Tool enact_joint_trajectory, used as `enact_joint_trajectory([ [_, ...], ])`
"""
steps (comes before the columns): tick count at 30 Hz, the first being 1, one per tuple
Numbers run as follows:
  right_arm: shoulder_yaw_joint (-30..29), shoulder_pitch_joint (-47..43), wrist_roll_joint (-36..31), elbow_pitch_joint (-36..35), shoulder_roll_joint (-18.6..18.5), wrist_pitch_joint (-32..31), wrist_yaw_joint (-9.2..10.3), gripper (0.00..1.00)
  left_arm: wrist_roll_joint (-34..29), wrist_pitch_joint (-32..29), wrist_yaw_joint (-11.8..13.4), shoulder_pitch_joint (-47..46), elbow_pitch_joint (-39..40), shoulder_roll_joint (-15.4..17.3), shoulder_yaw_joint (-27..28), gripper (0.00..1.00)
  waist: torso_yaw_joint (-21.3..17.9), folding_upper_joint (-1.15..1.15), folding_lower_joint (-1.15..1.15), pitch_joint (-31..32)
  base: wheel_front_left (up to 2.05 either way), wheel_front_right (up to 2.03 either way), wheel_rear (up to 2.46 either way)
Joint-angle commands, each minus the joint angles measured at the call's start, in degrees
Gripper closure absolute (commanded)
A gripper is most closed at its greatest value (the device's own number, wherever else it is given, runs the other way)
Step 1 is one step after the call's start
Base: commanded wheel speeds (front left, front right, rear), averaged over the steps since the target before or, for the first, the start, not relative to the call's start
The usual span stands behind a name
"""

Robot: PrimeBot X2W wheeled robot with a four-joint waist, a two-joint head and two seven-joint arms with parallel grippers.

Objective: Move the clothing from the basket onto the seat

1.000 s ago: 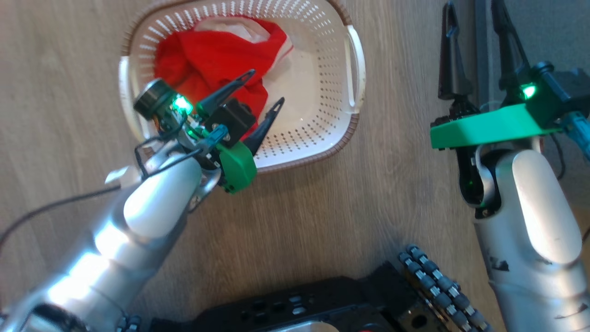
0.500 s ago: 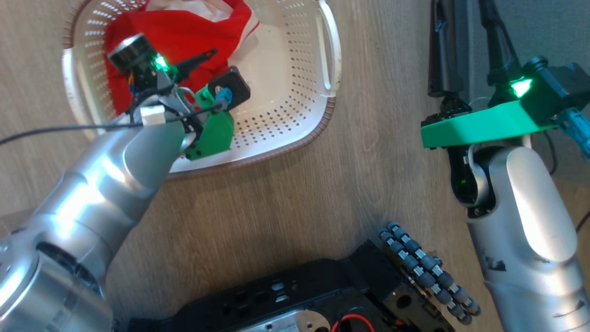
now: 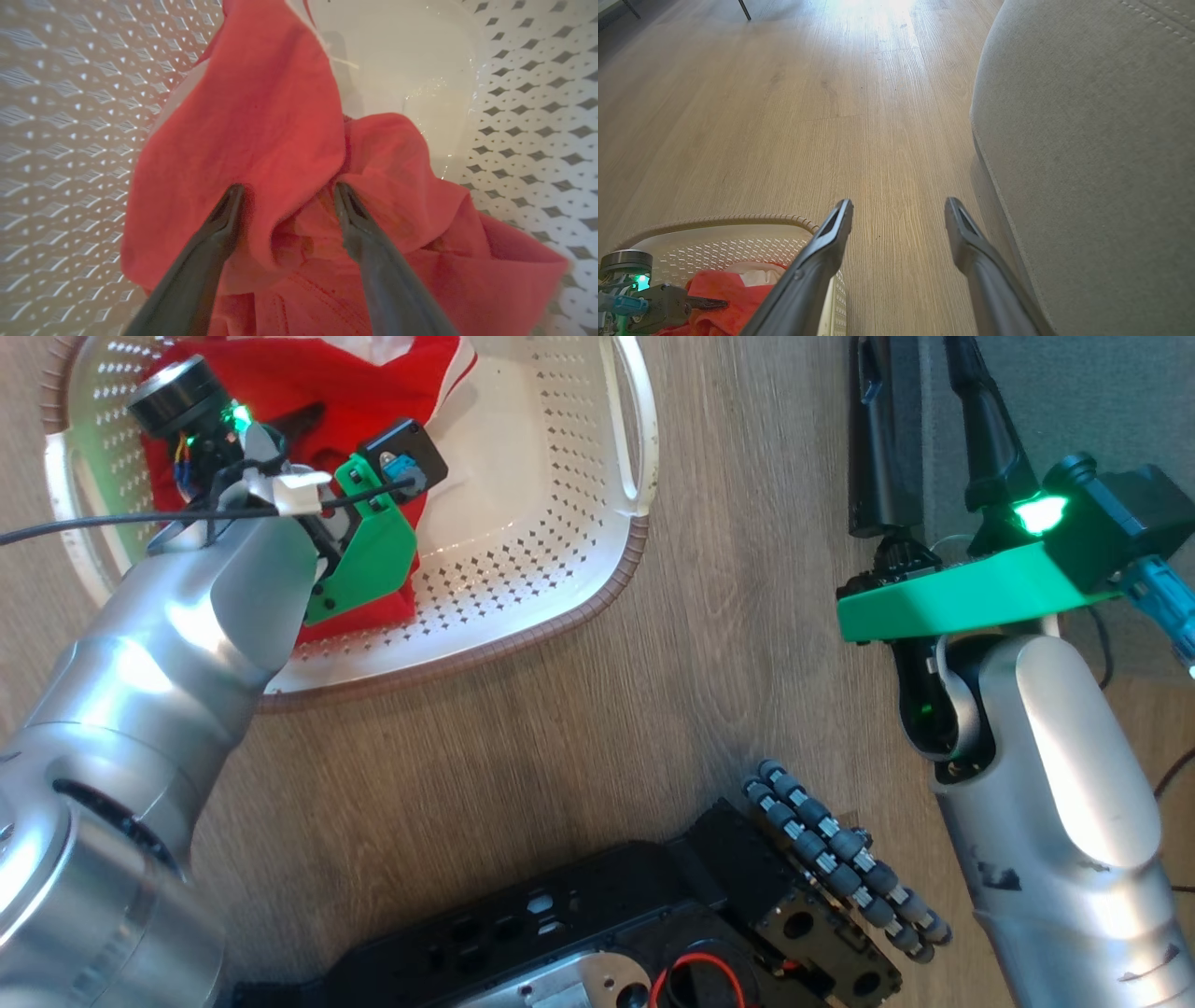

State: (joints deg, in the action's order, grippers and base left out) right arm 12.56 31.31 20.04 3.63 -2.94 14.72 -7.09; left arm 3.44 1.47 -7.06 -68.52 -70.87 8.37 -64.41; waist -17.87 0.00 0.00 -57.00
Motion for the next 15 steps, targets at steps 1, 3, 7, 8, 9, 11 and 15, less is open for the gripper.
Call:
enact_joint_trajectory([
  [1, 0.8, -2.9, 0.5, -1.9, 0.1, 0.3, -0.4, 0.0, -0.5, -0.8, 0.2, -0.8, 0.1, 0.1, 0.0, 0.0, -0.2, 0.0, 0.0, -0.4, 0.0, 0.0, 0.0],
  [3, 0.8, -3.2, 0.7, -2.0, 0.1, 0.3, -0.4, 0.0, -0.4, -1.4, 0.4, -0.9, -0.4, 0.3, -0.1, 0.0, -0.2, 0.0, 0.0, -0.6, 0.0, 0.0, 0.0],
  [7, 0.6, -3.8, 0.9, -2.2, 0.1, 0.3, -0.4, 0.0, -0.6, -2.9, 0.4, -1.0, -1.2, 0.6, -0.9, 0.0, -0.2, 0.0, 0.0, -1.0, 0.0, 0.0, 0.0],
  [8, 0.6, -4.0, 1.0, -2.3, 0.1, 0.3, -0.4, 0.0, -0.7, -3.1, 0.4, -1.0, -1.3, 0.6, -1.1, 0.0, -0.2, 0.0, 0.0, -1.1, 0.0, 0.0, 0.0],
  [9, 0.6, -4.2, 1.0, -2.3, 0.1, 0.3, -0.4, 0.0, -0.8, -3.4, 0.4, -1.0, -1.5, 0.7, -1.4, 0.0, -0.2, 0.0, 0.0, -1.1, 0.0, 0.0, 0.0],
  [11, 0.6, -4.5, 1.1, -2.6, 0.1, 0.3, -0.4, 0.0, -0.9, -3.8, 0.5, -1.1, -1.6, 0.7, -1.7, 0.0, -0.1, 0.0, 0.0, -1.2, 0.0, 0.0, 0.0],
  [15, 0.5, -5.1, 1.1, -2.9, 0.1, 0.3, -0.4, 0.0, -0.8, -4.5, 0.7, -1.3, -2.0, 0.8, -2.2, 0.0, 0.0, 0.0, 0.0, -1.4, 0.0, 0.0, 0.0],
])
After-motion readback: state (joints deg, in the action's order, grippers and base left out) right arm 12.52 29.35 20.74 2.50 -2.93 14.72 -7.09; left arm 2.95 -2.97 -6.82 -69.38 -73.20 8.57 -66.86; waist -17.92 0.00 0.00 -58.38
